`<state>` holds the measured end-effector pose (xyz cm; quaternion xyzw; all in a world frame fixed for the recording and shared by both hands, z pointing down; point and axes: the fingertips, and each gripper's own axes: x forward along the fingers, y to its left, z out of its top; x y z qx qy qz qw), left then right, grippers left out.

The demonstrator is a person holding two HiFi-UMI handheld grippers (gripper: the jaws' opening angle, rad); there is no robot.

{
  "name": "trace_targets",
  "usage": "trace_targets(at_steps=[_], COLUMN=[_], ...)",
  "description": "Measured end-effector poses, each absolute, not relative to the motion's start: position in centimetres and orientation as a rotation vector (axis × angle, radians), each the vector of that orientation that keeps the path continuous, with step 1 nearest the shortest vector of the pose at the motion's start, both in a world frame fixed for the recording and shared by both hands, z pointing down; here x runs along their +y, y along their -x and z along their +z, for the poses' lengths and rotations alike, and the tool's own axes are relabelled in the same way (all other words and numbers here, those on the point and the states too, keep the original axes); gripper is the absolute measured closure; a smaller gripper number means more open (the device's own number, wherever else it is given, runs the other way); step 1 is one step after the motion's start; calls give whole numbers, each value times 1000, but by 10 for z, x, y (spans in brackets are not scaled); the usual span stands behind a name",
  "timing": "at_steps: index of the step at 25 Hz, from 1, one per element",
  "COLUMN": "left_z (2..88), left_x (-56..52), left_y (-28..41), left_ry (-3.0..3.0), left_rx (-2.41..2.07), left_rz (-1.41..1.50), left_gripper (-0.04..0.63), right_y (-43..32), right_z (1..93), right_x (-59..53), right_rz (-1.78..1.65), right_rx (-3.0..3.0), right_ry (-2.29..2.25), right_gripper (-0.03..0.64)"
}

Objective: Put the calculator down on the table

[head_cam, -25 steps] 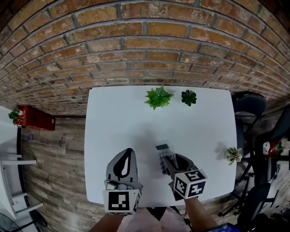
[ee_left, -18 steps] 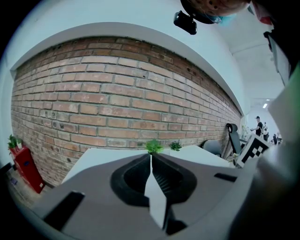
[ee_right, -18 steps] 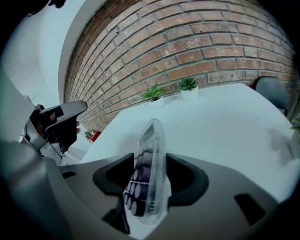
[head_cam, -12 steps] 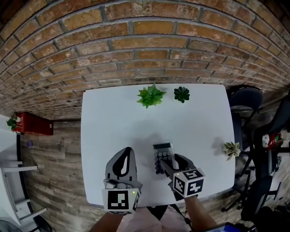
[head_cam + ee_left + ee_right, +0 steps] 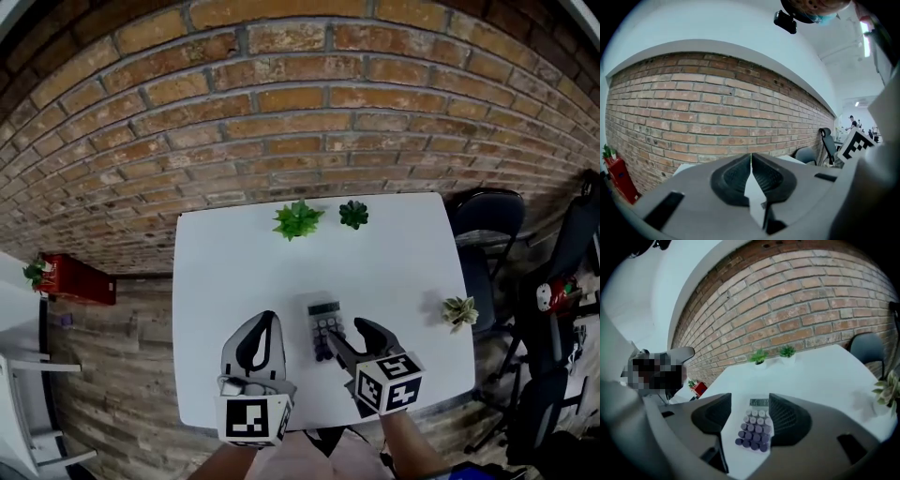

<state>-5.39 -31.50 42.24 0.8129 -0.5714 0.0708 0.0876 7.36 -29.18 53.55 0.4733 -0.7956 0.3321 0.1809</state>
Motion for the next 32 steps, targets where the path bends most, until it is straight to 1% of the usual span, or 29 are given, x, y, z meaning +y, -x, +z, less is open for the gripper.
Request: trace_targets(at_steps=[5,8,15,24,32], left_z=[364,325,259,242,242], left_x=[-309,-307,-297,-291,-289], left_y=[45,44,45,36,26], left_ry=[-2482,-2523,-2559,-2577,-2601], left_rx=[-1785,-1848,-1975,-1997,-1979], left_rz=[98,40,-76,-102,-94], left_gripper=[577,577,577,577,577], right_y=[-71,-73,-87,-93,-95], right_z=[459,407,332,301,297], right_x=[-305,-312,-310,-298,-296], right_rz=[737,574,244,71,49], right_rx=[-2421,-2512,-2580,-2627,-2647], right_ry=[-1371,-1435,-1552,-1560,-1552], right_gripper=[379,423,616,618,620])
